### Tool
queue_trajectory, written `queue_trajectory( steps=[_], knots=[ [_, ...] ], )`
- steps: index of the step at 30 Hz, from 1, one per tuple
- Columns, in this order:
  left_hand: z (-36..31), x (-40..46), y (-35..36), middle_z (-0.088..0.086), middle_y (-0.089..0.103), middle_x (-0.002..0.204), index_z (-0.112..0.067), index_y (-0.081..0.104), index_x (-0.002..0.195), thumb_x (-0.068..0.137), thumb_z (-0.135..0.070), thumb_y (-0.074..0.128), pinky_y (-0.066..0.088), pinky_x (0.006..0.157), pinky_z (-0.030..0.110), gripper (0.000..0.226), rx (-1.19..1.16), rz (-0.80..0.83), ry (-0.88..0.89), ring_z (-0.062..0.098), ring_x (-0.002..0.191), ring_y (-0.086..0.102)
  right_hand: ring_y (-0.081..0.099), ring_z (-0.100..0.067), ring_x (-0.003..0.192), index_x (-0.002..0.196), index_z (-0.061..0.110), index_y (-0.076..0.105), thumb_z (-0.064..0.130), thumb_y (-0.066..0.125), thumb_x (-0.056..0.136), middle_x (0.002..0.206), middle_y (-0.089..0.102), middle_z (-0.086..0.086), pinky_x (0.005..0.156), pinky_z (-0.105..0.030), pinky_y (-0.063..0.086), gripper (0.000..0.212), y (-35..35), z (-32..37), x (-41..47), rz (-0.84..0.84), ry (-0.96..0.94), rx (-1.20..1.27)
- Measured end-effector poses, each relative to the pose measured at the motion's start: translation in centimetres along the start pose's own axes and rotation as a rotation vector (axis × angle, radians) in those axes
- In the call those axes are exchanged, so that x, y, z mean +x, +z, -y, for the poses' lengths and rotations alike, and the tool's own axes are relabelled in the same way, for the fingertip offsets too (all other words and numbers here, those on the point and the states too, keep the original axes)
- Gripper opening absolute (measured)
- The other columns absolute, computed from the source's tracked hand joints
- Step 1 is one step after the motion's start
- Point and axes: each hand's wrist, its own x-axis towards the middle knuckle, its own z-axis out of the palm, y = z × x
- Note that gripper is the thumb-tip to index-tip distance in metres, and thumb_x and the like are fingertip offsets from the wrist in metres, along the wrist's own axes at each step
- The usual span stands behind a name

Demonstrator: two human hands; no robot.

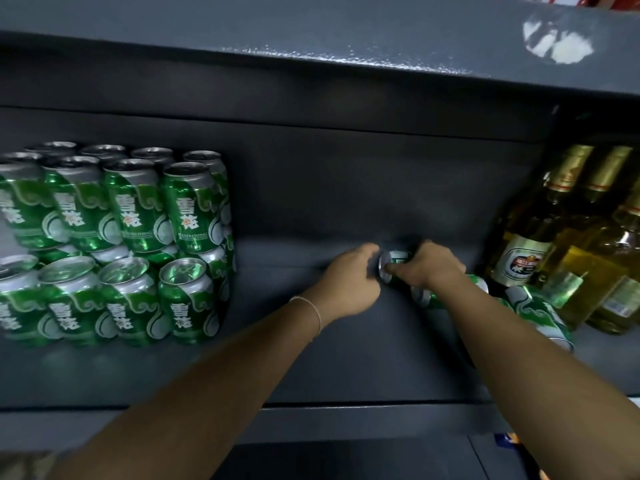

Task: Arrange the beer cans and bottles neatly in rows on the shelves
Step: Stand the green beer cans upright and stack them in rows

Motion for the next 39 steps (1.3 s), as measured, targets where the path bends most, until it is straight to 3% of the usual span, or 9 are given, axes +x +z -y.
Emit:
queue_trajectory(
  steps=[5,11,20,22,24,26,31,36,39],
  knots=[
    [1.9,0.4,0.4,0.009,0.044,0.147,-0.009,0.036,0.145,0.084,0.001,0.044,0.036,0.112,0.034,0.062,0.041,0.007,-0.045,0.022,0.133,0.045,0.057,-0.033,0.120,0.122,0.020,0.051,0.081,0.065,0.059,0.123,0.063,-0.006,0.099,-0.043,0.044,0.088,0.3,0.3,0.1,-0.037,0.023,-0.031],
    [2.8,0.5,0.5,0.008,0.046,0.145,-0.010,0.038,0.144,0.084,0.000,0.044,0.037,0.110,0.034,0.061,0.016,-0.028,-0.057,0.021,0.130,0.047,0.058,-0.034,0.117,0.120,0.020,0.052,0.075,0.068,0.057,0.121,0.065,-0.007,0.096,-0.039,0.047,0.086,0.7,0.6,-0.3,-0.123,-0.037,0.020],
    [3.7,0.6,-0.4,0.009,0.056,0.136,-0.008,0.049,0.135,0.096,-0.009,0.043,0.039,0.105,0.027,0.039,-0.093,-0.151,-0.105,0.020,0.124,0.053,0.054,-0.033,0.123,0.144,0.021,0.043,0.071,0.077,0.057,0.129,0.061,-0.014,0.103,-0.037,0.044,0.105,1.0,2.0,-2.5,-0.229,-0.298,0.155],
    [4.0,0.5,-0.6,0.010,0.061,0.127,-0.013,0.055,0.126,0.099,-0.020,0.043,0.044,0.102,0.034,0.030,-0.166,-0.193,-0.143,0.026,0.119,0.057,0.054,-0.031,0.122,0.143,0.022,0.045,0.068,0.080,0.055,0.128,0.062,-0.012,0.102,-0.035,0.044,0.106,1.1,2.2,-3.1,-0.237,-0.364,0.212],
    [4.1,0.3,-0.8,0.006,0.066,0.112,-0.022,0.061,0.100,0.100,-0.030,0.042,0.048,0.099,0.043,0.020,-0.291,-0.236,-0.182,0.029,0.110,0.061,0.054,-0.028,0.121,0.141,0.023,0.045,0.064,0.083,0.052,0.127,0.062,-0.007,0.100,-0.032,0.043,0.105,1.3,2.4,-3.7,-0.232,-0.425,0.273],
    [3.9,-0.1,-1.4,-0.001,0.065,0.099,-0.025,0.058,0.085,0.101,-0.038,0.041,0.050,0.097,0.047,0.026,-0.446,-0.244,-0.250,0.025,0.102,0.062,0.054,-0.023,0.120,0.139,0.025,0.046,0.058,0.087,0.053,0.126,0.061,-0.003,0.097,-0.027,0.042,0.102,1.5,2.4,-4.4,-0.218,-0.487,0.355],
    [3.8,-1.1,-3.5,0.013,0.068,0.103,-0.014,0.058,0.112,0.097,-0.044,0.050,0.051,0.094,0.048,0.035,-0.916,-0.085,-0.435,0.032,0.096,0.065,0.053,-0.005,0.121,0.135,0.036,0.045,0.063,0.089,0.051,0.132,0.056,0.012,0.100,-0.022,0.043,0.098,2.0,2.3,-6.6,-0.195,-0.664,0.576],
    [4.3,-2.8,-4.8,0.012,0.073,0.089,-0.003,0.060,0.120,0.095,-0.034,0.056,0.055,0.085,0.044,0.040,-1.031,0.023,-0.421,0.024,0.080,0.071,0.049,-0.003,0.130,0.137,0.037,0.044,0.042,0.096,0.056,0.136,0.054,0.017,0.109,-0.026,0.040,0.097,2.2,3.0,-8.4,-0.173,-0.848,0.692],
    [4.7,-3.6,-5.5,0.014,0.073,0.087,0.002,0.059,0.121,0.094,-0.027,0.058,0.057,0.081,0.042,0.040,-1.045,0.051,-0.371,0.024,0.078,0.071,0.041,0.002,0.136,0.140,0.048,0.034,0.041,0.096,0.054,0.144,0.045,0.021,0.113,-0.020,0.033,0.106,2.1,3.2,-8.8,-0.144,-0.910,0.661]
  ],
)
